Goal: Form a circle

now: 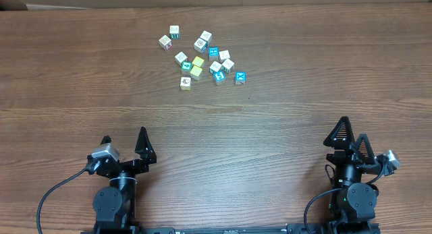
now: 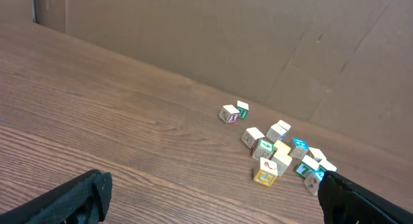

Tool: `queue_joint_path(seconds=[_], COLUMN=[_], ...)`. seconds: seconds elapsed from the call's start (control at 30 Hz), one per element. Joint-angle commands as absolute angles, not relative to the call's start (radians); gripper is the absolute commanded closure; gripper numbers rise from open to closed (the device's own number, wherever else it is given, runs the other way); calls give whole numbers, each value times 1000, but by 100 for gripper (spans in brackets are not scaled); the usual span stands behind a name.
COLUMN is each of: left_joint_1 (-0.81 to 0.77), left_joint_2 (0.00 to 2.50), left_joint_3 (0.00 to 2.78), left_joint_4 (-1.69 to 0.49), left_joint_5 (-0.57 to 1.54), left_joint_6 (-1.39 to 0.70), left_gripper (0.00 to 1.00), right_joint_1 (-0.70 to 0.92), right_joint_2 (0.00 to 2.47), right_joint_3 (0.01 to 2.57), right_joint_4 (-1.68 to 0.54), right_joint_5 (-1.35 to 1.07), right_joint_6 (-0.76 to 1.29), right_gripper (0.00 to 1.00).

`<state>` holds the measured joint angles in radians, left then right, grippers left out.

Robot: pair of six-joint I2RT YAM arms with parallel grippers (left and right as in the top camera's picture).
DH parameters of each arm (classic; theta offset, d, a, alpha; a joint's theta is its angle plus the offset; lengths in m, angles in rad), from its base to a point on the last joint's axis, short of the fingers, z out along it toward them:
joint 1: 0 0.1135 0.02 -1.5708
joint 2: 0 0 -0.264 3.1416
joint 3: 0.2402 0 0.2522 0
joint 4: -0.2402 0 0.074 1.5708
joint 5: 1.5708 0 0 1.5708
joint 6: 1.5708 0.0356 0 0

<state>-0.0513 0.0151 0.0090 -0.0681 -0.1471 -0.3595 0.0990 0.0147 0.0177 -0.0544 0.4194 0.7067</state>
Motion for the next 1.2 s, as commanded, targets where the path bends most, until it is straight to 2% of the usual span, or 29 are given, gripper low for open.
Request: queue_joint_path(seconds=[0.0,0.53,1.17], left_joint_1=[-45,-46,-46], left_joint_2=[6,6,6], left_joint_3=[10,34,278], left_joint_4=[-72,-35,-122], left_joint_5=[-167,-75,-4], left_joint_6=[-337,-336,-337], left_gripper=[0,1,1], right_joint_1=[95,95,95], right_joint_2=[3,3,3], right_joint_3=[8,8,8], right_joint_4=[-54,-54,-54], right_joint_5=[426,426,426], right_joint_6=[706,706,706], right_gripper=[0,0,0])
